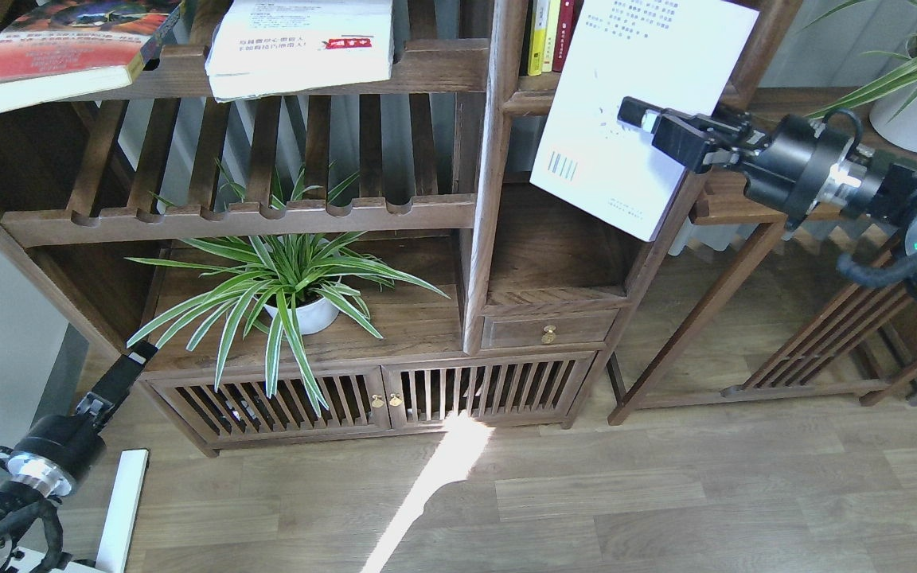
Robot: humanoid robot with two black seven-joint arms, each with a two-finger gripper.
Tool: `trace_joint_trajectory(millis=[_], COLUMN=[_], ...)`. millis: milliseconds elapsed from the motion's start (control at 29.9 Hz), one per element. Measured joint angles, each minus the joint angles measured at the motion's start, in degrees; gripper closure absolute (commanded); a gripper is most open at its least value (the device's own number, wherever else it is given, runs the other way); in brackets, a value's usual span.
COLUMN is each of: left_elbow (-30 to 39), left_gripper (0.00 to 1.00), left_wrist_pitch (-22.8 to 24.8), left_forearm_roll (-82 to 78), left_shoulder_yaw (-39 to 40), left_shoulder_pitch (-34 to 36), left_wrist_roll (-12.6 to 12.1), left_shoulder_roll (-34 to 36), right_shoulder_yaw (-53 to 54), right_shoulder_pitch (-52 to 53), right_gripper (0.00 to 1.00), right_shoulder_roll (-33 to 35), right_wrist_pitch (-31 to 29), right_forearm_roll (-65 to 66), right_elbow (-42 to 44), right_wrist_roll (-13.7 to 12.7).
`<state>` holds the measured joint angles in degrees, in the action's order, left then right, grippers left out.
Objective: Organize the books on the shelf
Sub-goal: 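Raise the white book with the right gripper toward the upper shelf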
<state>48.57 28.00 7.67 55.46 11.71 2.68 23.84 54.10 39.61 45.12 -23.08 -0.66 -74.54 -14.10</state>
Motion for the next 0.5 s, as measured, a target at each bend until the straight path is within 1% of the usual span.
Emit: trace_joint_trajectory(millis=[100,267,501], left_elbow=[-0.1,-0.2,-0.2], left_gripper=[0.02,0.02,0.02], left_wrist_pitch=[0.0,0.0,0.0], left_forearm_roll=[0.0,0.0,0.0], left_shoulder_yaw=[0.0,-0.1,-0.2], left_shoulder_pitch=[0.1,0.2,0.1], left_wrist_roll=[-0.1,-0.4,-0.3], left_shoulder_roll=[-0.3,-0.9,-1.0], right_shoulder_yaw=[1.0,1.8,1.8], right_shoulder_pitch=[1.4,5.2,9.1], right_gripper=[0.98,0.98,0.98], right_shoulder_roll=[-0.7,-2.4,-4.9], right_wrist_pitch=[4.2,12.9,20.9], right_forearm_roll=[-0.2,-0.9,-1.2], right_elbow=[0.0,0.1,0.3], right_wrist_roll=[-0.2,-0.3,-1.1])
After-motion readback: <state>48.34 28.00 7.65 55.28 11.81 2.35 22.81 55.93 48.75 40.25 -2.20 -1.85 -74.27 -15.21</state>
